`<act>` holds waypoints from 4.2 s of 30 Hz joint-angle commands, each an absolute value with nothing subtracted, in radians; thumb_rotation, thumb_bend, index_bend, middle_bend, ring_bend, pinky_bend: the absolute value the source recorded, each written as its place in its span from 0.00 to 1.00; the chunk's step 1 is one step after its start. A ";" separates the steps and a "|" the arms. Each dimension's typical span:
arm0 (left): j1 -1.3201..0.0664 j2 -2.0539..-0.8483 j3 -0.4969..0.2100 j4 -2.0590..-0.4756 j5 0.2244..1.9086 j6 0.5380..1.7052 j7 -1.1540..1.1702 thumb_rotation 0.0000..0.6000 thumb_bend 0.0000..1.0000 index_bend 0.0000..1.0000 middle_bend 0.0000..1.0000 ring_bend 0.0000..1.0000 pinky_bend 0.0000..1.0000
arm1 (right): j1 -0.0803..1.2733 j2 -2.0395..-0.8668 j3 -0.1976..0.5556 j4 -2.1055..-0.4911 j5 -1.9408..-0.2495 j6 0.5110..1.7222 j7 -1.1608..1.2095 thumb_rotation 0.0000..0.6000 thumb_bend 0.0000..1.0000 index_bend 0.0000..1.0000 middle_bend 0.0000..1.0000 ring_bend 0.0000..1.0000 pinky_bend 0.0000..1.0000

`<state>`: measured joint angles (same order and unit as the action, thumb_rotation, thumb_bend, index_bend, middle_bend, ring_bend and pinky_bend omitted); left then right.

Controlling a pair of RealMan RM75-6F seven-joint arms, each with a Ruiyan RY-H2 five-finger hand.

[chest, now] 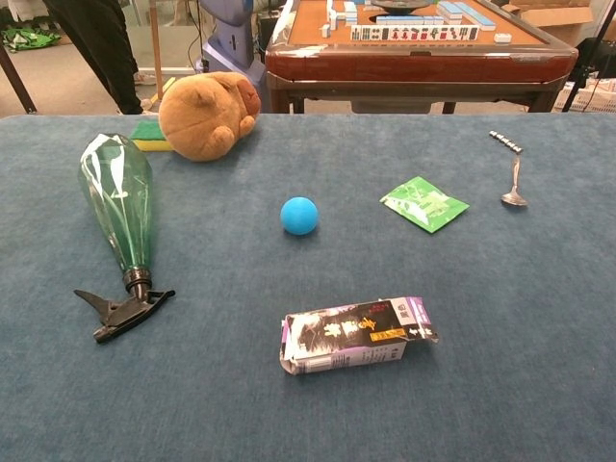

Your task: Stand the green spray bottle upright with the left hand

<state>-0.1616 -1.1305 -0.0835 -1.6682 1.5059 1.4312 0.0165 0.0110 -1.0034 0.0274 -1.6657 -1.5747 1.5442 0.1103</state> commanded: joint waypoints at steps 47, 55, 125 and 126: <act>-0.790 -1.366 -0.191 -1.274 1.224 0.702 -0.031 0.21 0.20 0.24 0.11 0.00 0.00 | 0.002 -0.991 0.024 -1.689 -1.557 1.537 0.086 1.00 0.33 0.25 0.26 0.13 0.19; -0.841 -1.375 -0.178 -1.220 0.980 0.630 0.174 0.20 0.18 0.23 0.12 0.00 0.00 | -0.005 -0.990 0.024 -1.686 -1.557 1.547 0.092 1.00 0.33 0.25 0.26 0.13 0.19; -0.762 -1.336 -0.041 -1.490 0.847 0.892 0.582 1.00 0.20 0.29 0.18 0.00 0.00 | -0.002 -0.990 0.018 -1.681 -1.554 1.531 0.092 1.00 0.33 0.25 0.26 0.13 0.19; -0.763 -1.337 -0.041 -1.489 0.845 0.891 0.583 1.00 0.23 0.29 0.19 0.00 0.00 | -0.002 -0.990 0.018 -1.681 -1.554 1.531 0.093 1.00 0.33 0.25 0.26 0.13 0.19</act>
